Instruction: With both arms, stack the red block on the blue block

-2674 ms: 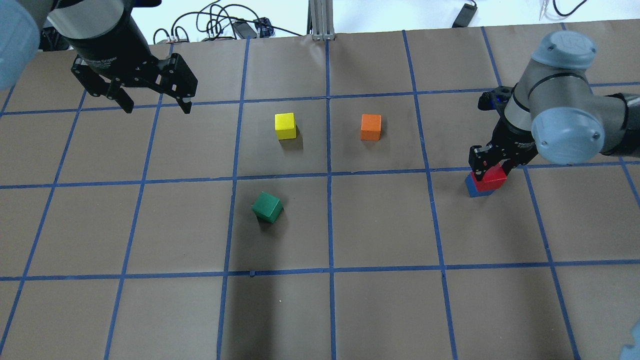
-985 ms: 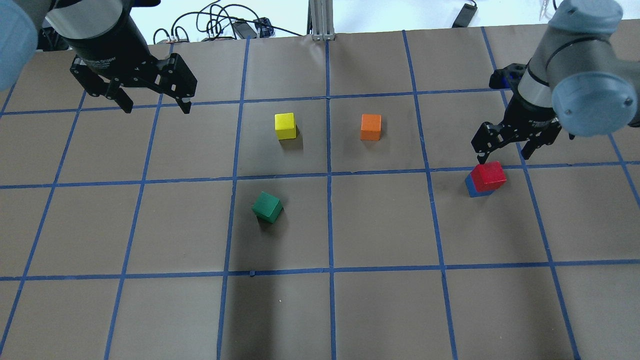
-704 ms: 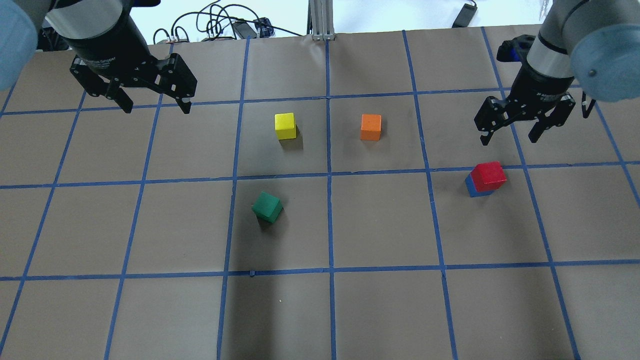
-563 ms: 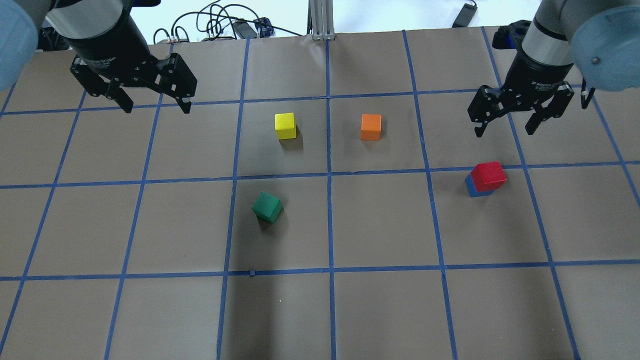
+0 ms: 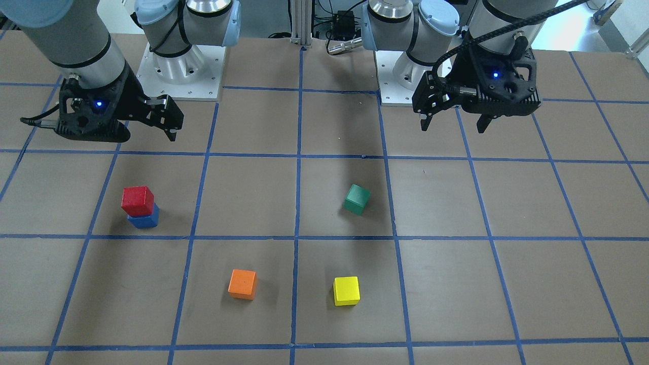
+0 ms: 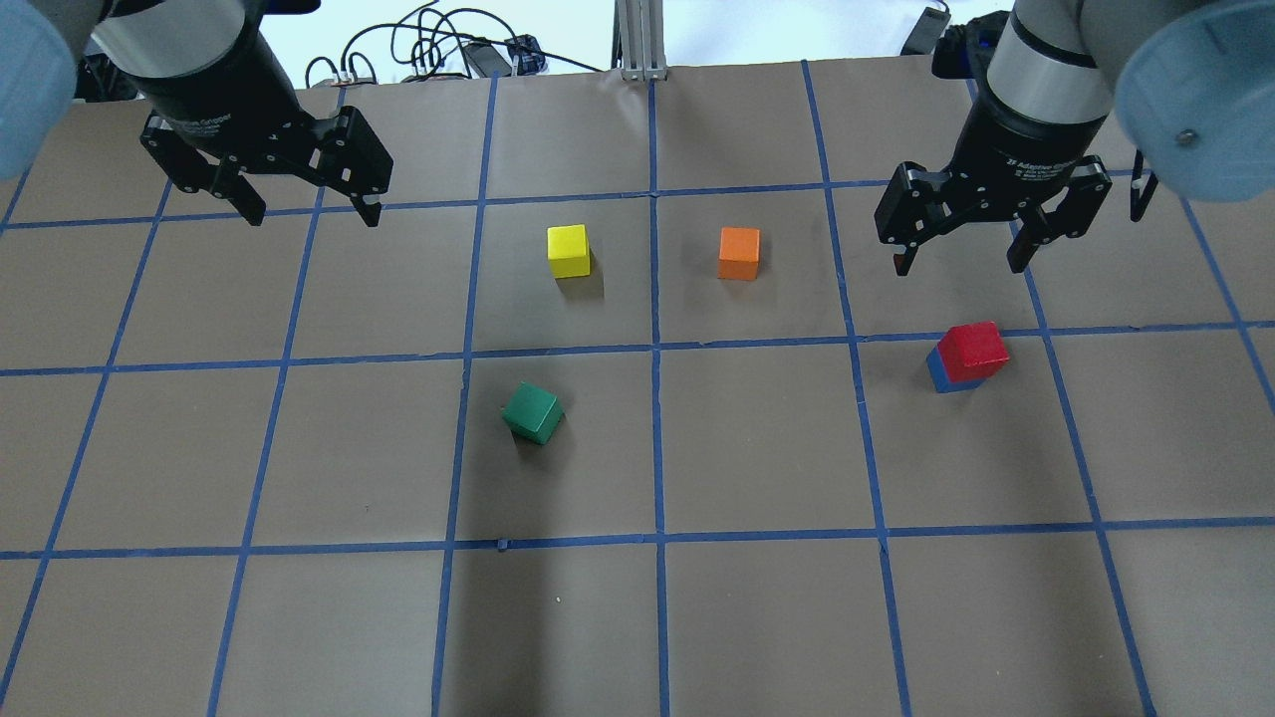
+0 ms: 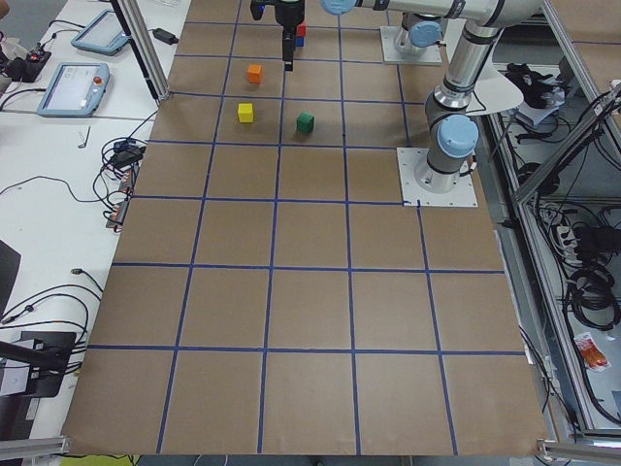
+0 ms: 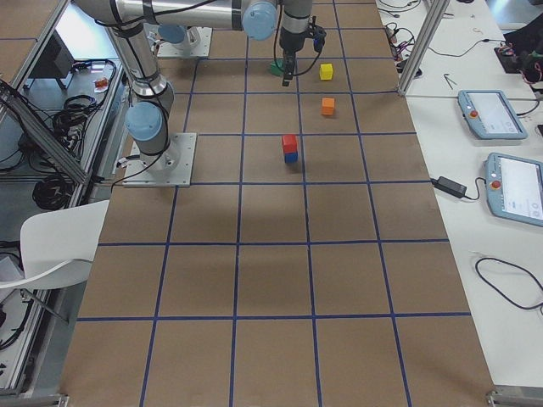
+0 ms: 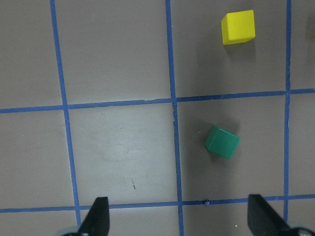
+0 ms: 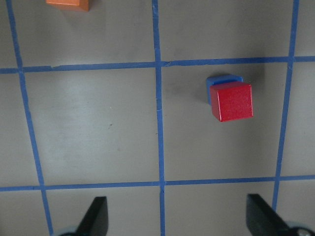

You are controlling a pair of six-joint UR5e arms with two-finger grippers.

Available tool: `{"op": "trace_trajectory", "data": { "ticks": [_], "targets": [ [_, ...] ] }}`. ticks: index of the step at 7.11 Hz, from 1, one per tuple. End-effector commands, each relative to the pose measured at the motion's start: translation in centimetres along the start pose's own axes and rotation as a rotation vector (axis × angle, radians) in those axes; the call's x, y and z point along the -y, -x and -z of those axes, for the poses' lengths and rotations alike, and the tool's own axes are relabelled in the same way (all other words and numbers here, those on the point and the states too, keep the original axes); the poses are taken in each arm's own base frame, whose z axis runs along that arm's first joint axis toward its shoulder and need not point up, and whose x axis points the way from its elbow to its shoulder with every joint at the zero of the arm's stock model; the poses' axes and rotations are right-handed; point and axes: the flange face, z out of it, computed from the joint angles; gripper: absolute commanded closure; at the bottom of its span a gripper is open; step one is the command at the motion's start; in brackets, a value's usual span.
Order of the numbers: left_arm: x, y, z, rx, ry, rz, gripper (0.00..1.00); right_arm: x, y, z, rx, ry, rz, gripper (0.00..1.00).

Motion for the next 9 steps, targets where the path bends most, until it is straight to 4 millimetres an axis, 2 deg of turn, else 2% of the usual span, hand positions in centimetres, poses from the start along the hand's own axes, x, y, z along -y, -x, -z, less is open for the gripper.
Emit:
{"op": "trace_trajectory", "data": {
  "ticks": [1,4,9],
  "targets": [
    [0.0,0.0,0.1,0.0,-0.002,-0.001,0.0,-1.6,1.7,1.0,0.017,-0.008,0.002,0.0],
    [-0.1,0.0,0.2,0.0,-0.003,-0.001,0.0,-2.0,2.1,1.4,0.016,-0.017,0.027,0.0],
    [-0.1,0.0,0.2,0.0,-0.003,-0.001,0.0,-1.3,0.3,1.4,-0.02,-0.026,0.051,0.0]
  ]
}}
